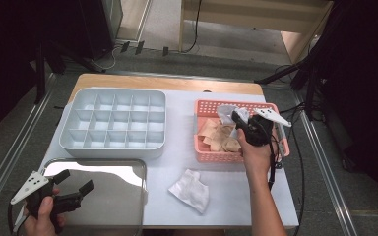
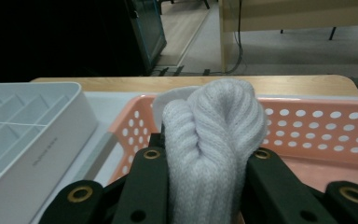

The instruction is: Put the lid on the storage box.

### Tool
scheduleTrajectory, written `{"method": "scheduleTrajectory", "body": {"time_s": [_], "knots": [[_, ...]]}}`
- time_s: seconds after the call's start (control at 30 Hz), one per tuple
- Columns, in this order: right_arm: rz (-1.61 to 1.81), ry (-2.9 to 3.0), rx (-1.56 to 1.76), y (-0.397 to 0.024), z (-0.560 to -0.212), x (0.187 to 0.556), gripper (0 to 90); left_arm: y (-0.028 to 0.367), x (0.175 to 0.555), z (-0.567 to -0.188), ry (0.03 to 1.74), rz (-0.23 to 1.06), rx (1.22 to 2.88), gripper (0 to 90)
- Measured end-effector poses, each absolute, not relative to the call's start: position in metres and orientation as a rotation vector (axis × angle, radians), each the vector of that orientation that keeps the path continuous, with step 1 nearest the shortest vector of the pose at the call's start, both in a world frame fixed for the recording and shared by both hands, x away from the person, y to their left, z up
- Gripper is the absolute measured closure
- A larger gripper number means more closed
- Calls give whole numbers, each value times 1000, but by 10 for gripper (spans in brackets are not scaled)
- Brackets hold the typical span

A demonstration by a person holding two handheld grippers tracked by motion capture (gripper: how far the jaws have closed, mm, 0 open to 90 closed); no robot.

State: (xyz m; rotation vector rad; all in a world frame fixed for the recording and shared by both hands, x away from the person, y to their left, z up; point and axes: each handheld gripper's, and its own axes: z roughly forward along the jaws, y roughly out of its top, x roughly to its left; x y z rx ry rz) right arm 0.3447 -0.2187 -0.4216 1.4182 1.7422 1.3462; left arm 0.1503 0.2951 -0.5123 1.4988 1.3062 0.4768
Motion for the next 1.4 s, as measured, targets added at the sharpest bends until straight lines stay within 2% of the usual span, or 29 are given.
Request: {"method": "scheduleTrajectory", "body": {"time_s": [0.43,1.0,1.2,1.4], "knots": [[1441,1708,1332,-215,-414,297,795,291,149,-511,1292,484,1501,0],[1562,1675,1290,-235,-420,221,798,280,149,-511,1266,486,1529,0],[1555,1700,1312,-240,-440,205,798,275,148,-510,1253,487,1534,0],[1509,1771,1391,-244,-485,202,793,269,148,-509,1236,477,1544,0]]}}
